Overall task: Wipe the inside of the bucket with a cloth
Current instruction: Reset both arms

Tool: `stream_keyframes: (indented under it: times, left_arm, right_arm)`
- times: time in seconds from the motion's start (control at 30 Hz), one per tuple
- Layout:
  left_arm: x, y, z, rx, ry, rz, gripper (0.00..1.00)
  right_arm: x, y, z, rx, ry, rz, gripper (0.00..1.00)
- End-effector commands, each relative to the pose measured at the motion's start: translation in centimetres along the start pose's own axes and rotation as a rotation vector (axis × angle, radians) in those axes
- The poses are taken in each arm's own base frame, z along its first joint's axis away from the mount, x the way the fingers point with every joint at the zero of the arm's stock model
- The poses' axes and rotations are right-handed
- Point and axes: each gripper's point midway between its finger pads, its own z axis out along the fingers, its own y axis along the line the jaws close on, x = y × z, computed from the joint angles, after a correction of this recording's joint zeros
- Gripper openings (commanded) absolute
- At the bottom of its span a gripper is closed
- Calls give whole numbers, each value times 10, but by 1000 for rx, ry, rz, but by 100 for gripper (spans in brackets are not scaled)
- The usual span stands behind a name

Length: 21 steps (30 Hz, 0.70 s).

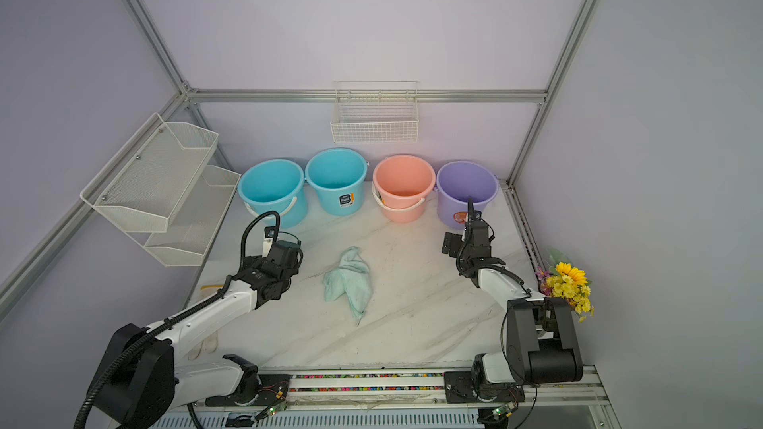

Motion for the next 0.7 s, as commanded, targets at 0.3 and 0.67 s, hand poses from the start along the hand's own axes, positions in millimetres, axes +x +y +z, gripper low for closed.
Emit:
stream_keyframes:
  times: [0.3, 0.67]
  left_arm:
    - [-53, -10, 28, 111, -399, -121, 100]
    - [-40, 0, 60, 195, -419, -170, 100]
  right_arm:
    - [-18, 20, 9, -123, -323, -174, 97]
    - [-8, 34, 16, -228, -352, -170, 97]
